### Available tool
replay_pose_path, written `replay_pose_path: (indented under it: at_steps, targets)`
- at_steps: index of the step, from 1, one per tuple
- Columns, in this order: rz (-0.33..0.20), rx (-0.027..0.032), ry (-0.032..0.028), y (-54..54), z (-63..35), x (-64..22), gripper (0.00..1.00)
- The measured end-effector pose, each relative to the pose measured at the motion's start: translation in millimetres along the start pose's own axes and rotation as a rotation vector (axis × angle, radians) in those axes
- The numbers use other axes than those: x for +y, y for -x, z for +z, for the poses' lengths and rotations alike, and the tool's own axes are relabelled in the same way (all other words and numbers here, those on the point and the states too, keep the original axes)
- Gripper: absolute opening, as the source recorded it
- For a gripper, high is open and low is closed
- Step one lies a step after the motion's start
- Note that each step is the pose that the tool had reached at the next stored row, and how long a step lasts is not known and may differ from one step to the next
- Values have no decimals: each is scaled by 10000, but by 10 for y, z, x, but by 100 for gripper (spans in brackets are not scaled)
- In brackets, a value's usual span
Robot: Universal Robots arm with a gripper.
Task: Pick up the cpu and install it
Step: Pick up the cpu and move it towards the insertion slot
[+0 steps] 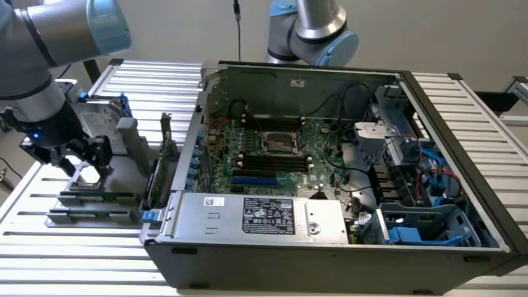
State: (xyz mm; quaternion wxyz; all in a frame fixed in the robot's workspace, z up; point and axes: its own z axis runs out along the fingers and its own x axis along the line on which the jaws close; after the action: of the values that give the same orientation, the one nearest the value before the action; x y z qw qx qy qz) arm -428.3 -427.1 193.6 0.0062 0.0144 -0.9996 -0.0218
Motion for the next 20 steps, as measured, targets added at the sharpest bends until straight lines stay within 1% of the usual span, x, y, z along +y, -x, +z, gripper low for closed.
replay_pose_path:
  at_steps: [5, 11, 15, 20]
  targets:
    - [69, 18, -56, 0, 13, -1, 68]
    - [122, 27, -121, 0, 26, -2, 68]
    - [145, 26, -136, 0, 38, -2, 68]
    - [208, 25, -141, 0, 52, -2, 68]
